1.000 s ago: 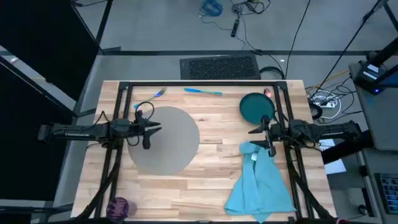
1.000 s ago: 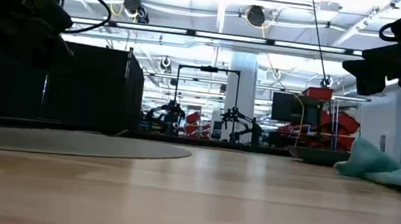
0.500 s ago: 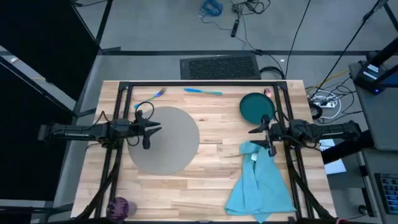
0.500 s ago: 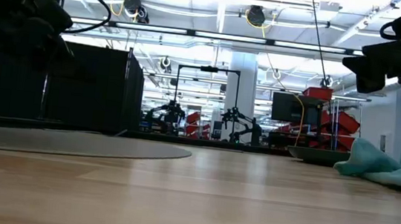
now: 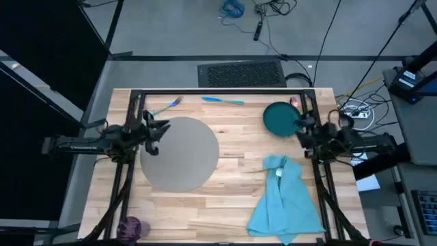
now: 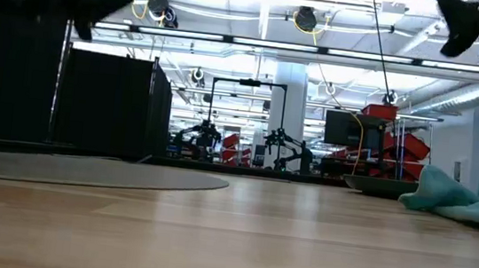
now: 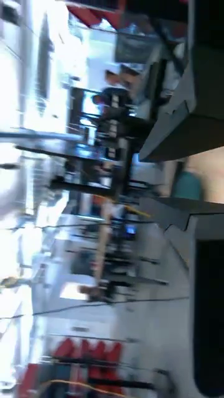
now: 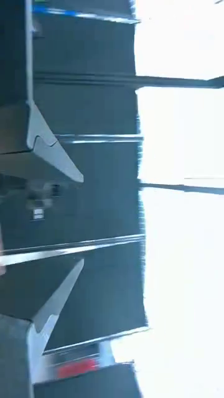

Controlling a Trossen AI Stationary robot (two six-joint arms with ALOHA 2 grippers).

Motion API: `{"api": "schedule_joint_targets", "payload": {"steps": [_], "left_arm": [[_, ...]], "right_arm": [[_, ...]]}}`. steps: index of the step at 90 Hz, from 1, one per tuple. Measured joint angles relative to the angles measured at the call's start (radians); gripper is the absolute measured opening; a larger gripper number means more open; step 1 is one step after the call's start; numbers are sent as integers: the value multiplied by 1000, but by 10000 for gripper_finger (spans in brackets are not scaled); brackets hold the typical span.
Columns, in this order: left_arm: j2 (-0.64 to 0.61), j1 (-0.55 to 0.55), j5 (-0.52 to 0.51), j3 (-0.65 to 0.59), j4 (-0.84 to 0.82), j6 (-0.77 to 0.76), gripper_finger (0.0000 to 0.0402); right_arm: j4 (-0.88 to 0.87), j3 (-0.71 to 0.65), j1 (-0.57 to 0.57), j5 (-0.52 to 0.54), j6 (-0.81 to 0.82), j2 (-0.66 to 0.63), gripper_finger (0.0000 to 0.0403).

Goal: Set table place
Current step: Put the green plate on the brown table mat

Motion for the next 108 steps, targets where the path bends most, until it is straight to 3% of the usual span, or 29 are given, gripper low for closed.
{"api": "schedule_joint_targets", "payload": {"steps": [12,26,54,65,81,99,108], "left_arm": [[13,0,20,109,-77,34,86],[60,1,2,306,-356,70,86],[162,1,-149,654,-939,41,86],[177,1,-154,700,-1091,-18,86],[178,1,-179,715,-1288,-183,86],[217,1,-330,715,-1592,-432,86],[256,1,-373,715,-1668,-505,86]], "right_arm": [[-80,54,0,5,13,14,187],[-198,163,-2,42,17,86,187],[-500,465,-3,80,40,351,187],[-615,562,-13,134,92,474,187],[-714,679,-64,132,210,644,187],[-723,739,-96,103,220,778,187],[-722,749,-109,99,220,825,187]]}}
